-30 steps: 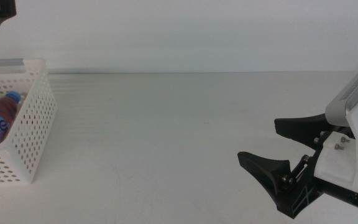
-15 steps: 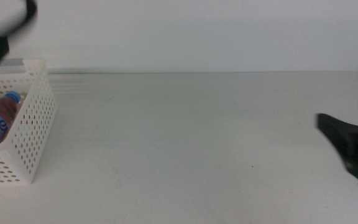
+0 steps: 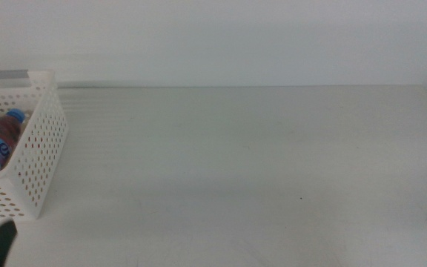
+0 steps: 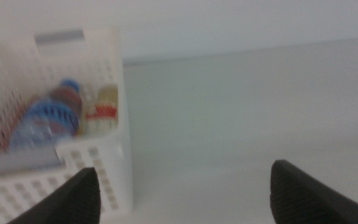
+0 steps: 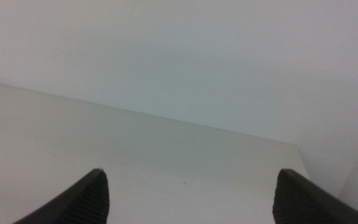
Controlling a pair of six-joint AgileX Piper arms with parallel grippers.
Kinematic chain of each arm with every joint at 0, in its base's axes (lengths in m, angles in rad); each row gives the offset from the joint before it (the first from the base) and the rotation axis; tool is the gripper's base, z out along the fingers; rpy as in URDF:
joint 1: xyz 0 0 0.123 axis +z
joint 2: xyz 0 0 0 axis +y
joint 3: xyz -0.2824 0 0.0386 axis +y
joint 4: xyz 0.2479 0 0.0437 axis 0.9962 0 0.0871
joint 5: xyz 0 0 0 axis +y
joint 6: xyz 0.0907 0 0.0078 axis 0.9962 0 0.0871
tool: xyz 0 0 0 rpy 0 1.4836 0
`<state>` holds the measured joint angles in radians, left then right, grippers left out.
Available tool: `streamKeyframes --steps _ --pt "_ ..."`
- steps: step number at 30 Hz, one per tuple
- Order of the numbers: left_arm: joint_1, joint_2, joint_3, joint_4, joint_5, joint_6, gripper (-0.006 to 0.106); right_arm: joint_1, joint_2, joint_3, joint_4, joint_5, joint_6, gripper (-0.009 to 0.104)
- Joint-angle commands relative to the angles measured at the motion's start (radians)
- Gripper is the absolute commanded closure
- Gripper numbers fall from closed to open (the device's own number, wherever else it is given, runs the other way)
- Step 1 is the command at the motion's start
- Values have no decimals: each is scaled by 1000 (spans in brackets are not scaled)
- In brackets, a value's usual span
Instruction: Use arms to grab the bottles and put them into the dustbin to the left of the table.
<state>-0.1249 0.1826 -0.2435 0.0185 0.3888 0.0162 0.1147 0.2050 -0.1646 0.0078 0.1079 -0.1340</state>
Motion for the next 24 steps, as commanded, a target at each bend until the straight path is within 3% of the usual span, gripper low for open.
streamKeyframes --steps 1,8,24 --pt "-1 -67 52 -41 -81 -16 10 -19 -64 20 -8 -58 -10 16" --pt "-1 -213 193 -80 -83 -16 10 -30 -174 121 -8 -29 -10 16" --pt "-1 -210 279 -78 -115 -16 10 -42 -242 185 -2 -5 -10 16"
